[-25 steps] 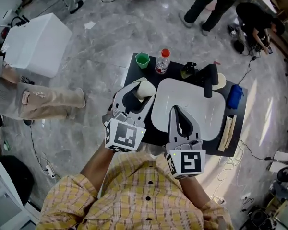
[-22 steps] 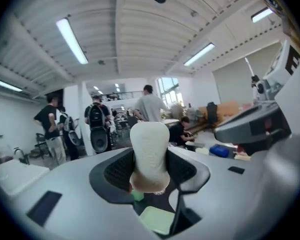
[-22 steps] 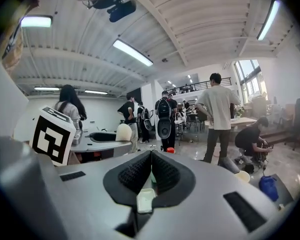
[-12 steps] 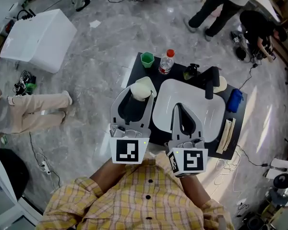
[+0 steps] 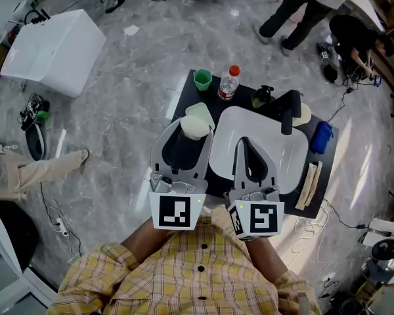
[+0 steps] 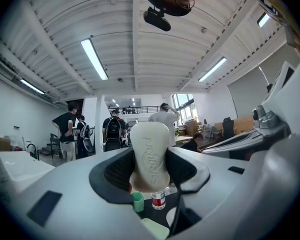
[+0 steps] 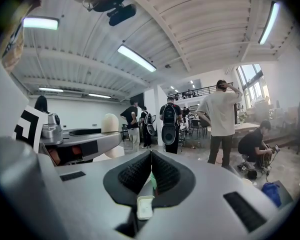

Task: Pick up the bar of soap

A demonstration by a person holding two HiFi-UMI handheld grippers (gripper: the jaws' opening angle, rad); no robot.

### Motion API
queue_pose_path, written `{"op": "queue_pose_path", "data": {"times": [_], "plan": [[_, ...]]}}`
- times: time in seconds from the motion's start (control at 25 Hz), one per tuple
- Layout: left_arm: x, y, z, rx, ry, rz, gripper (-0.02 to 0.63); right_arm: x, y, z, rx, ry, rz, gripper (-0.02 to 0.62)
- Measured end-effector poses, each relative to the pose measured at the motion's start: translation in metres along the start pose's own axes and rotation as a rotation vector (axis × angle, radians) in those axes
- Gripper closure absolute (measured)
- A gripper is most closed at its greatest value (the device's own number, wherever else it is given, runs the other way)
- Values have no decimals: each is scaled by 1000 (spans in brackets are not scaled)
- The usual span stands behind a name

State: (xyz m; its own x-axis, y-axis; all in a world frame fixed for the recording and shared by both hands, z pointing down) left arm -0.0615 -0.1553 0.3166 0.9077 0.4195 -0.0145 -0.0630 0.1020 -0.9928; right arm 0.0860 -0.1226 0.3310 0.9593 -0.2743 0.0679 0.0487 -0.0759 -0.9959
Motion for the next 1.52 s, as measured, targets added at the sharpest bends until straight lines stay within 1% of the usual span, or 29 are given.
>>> {"op": "queue_pose_path", "data": {"times": [0.2,0.36,0.4,0.48,0.52,0.56,1.12,1.36,1.52], "plan": [[-1,4,2,-3,4,-10,403,-1,1,0,6,-2,11,575],[3,4,6,-14,-12,-23,403,-1,3,0,11,-2,17,575],[3,4,7,-21,-27,-46,403,-1,3,1,11,-1,18,575],[5,4,8,-54,-87,-150,403,-1,2,2,10,-2,18,575],[5,4,9,-67,-109,-186,403,-1,2,2,8,-2,18,575],[6,4,9,-71,-116,-194,403,0,2,3,7,-2,19,575],[6,5,7,-79,-125,-201,403,-3,3,-2,4,20,37,577],[6,5,5,-74,-131,-204,403,-1,4,-3,8,13,41,577],[6,3,4,-70,-131,-192,403,1,4,-3,9,8,44,577]]}}
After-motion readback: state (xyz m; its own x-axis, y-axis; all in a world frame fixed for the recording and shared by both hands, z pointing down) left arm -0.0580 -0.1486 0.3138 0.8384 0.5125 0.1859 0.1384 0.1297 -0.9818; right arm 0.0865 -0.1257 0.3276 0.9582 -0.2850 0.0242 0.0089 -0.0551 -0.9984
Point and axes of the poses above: the fingertips, and each gripper's own axes: z backward along the fingers, x to its right, y out of its top, the point moved 8 cm from there along z, backward along the fingers, and after that the axes turned 7 degrees about x, right-handed, at the moved point
